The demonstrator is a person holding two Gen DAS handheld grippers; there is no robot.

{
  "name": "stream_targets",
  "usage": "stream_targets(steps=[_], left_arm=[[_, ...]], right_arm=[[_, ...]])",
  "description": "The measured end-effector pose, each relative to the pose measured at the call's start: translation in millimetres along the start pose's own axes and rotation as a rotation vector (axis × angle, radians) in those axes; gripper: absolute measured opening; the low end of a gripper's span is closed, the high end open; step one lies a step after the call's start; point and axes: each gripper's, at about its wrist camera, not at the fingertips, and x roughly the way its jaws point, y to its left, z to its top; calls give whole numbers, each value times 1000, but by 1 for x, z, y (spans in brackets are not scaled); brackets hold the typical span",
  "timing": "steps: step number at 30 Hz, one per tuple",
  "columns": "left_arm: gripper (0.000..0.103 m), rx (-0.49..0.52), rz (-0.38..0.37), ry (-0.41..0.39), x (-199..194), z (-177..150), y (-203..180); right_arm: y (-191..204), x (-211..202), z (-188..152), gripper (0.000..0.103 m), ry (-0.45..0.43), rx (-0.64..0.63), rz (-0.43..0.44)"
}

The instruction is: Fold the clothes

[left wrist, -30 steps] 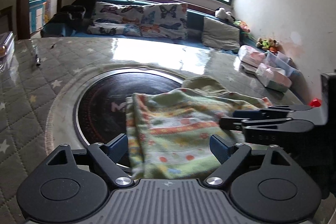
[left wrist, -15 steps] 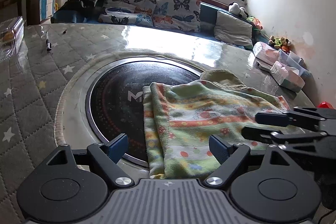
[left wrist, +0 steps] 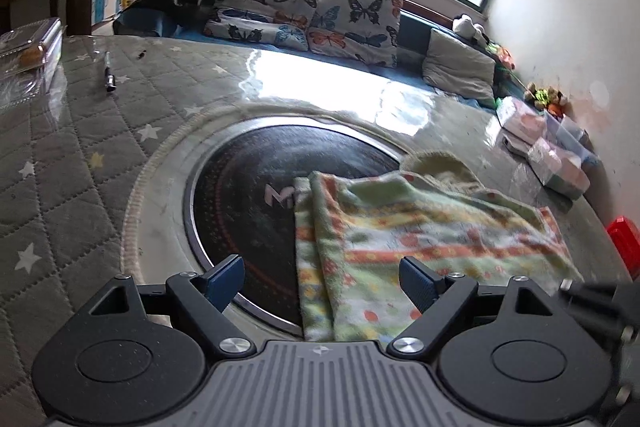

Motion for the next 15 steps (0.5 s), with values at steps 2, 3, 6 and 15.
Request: stream_targets(steps=[2, 3, 6, 15], left_arm=[[87, -13, 2, -4, -1, 3, 3], [87, -20, 2, -6, -2, 4, 5], [87, -55, -11, 3, -2, 7, 10], [88, -138, -59, 40, 5, 11, 15]], right_arm=[[8, 4, 3, 45, -2, -32, 3], [11, 6, 4, 45, -6, -45, 5], [18, 14, 9, 44, -3, -74, 5], [28, 35, 17, 26, 8, -118, -16]])
